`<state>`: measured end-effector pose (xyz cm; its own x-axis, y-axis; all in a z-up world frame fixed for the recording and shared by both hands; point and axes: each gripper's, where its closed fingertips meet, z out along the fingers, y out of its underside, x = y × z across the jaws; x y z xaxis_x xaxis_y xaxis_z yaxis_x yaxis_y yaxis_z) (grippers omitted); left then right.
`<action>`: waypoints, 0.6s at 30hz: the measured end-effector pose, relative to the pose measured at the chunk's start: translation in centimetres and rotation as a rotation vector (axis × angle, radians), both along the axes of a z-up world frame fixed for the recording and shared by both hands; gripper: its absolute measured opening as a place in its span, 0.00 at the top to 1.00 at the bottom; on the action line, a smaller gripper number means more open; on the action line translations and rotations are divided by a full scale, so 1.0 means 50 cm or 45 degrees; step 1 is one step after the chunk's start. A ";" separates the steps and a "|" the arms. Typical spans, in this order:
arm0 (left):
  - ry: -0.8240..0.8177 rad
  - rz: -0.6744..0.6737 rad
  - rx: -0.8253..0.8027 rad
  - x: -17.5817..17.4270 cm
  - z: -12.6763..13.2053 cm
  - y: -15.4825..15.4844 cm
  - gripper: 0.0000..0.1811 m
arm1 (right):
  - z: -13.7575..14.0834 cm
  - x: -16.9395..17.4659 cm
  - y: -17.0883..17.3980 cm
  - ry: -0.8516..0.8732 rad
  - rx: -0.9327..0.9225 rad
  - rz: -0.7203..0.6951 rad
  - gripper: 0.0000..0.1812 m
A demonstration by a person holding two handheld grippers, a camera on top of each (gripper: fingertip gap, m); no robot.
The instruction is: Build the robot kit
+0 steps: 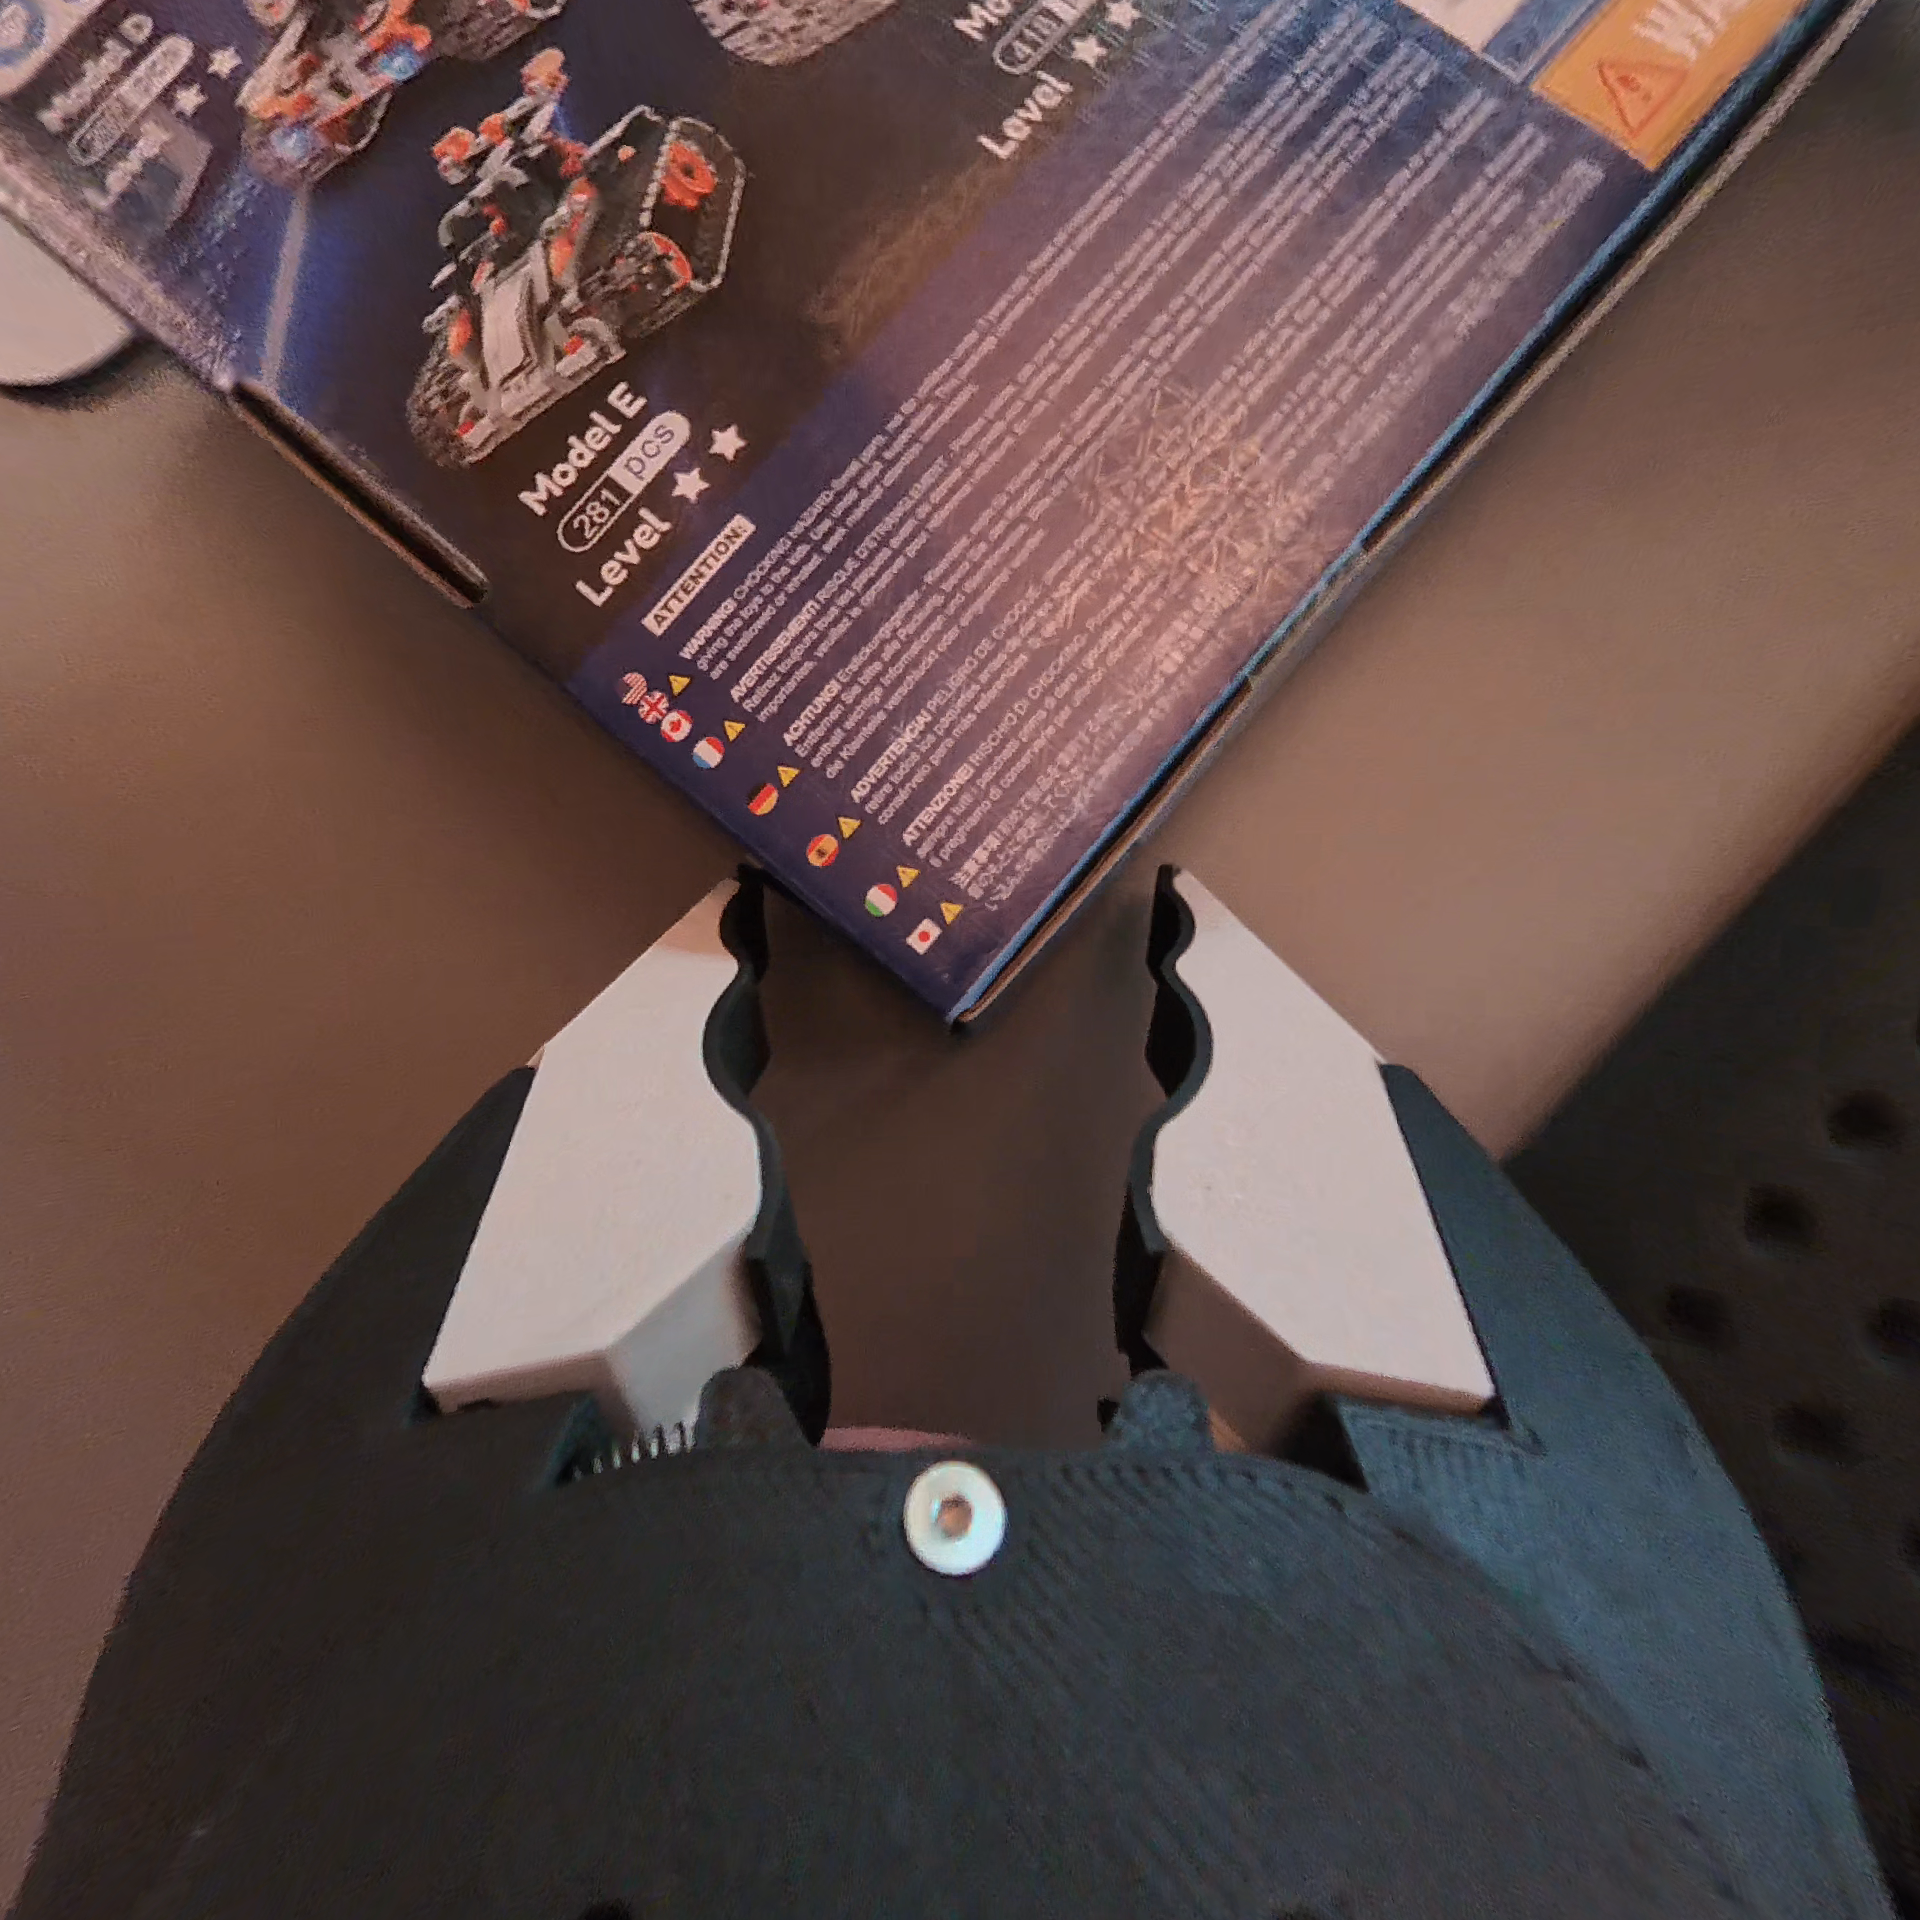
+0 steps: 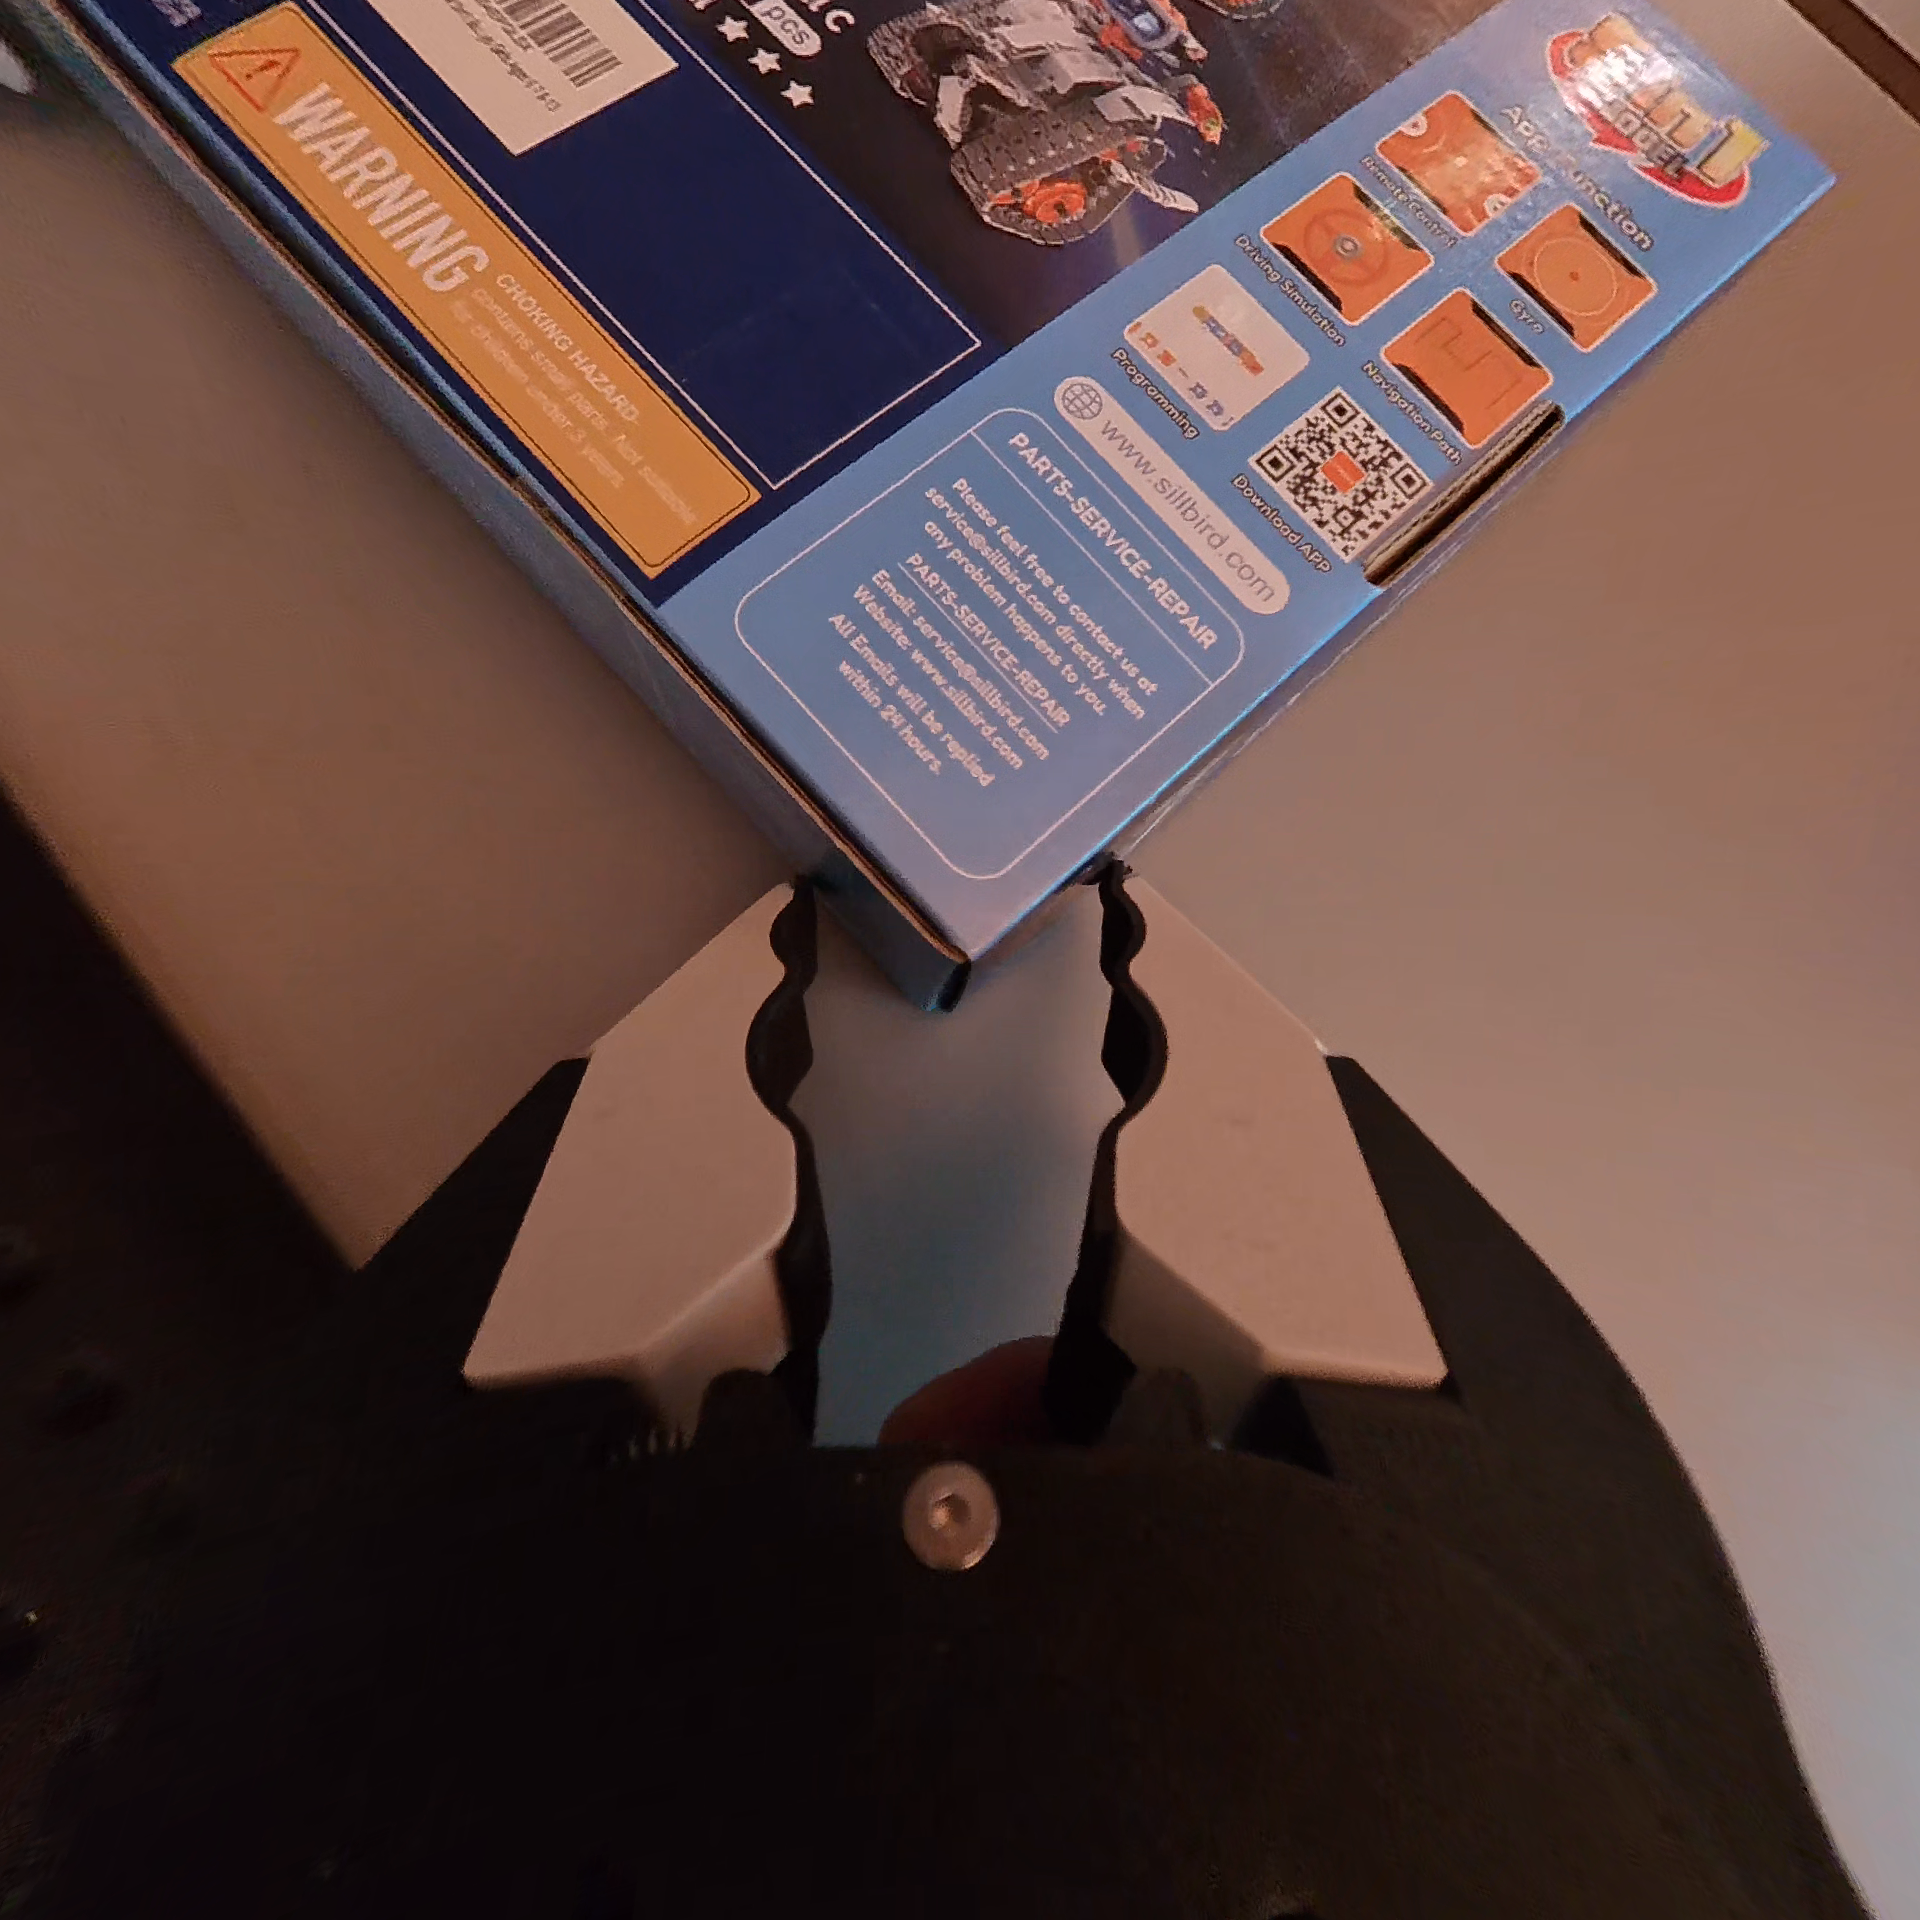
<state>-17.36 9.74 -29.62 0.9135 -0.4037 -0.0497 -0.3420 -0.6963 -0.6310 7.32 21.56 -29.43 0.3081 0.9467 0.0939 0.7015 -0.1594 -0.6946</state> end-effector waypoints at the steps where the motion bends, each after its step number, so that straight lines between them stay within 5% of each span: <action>1: 0.010 -0.024 0.004 0.013 -0.001 -0.007 0.61 | -0.001 0.009 0.005 -0.019 0.015 -0.010 0.70; 7: -0.077 -0.226 0.066 0.107 0.004 -0.042 0.70 | 0.036 0.099 0.043 -0.171 0.302 -0.161 0.72; 11: -0.062 -0.218 0.124 0.110 0.038 -0.039 0.72 | 0.082 0.106 0.005 -0.147 0.457 -0.138 0.80; 18: 0.035 -0.326 0.380 0.126 0.126 -0.028 0.74 | 0.145 -0.071 -0.168 0.232 0.454 0.343 0.87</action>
<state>-11.05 8.36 -23.31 0.7819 -0.5825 -0.2222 -0.5004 -0.3738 -0.7809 3.79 13.15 -22.19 0.0977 0.9136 0.3946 0.5472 0.2819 -0.7881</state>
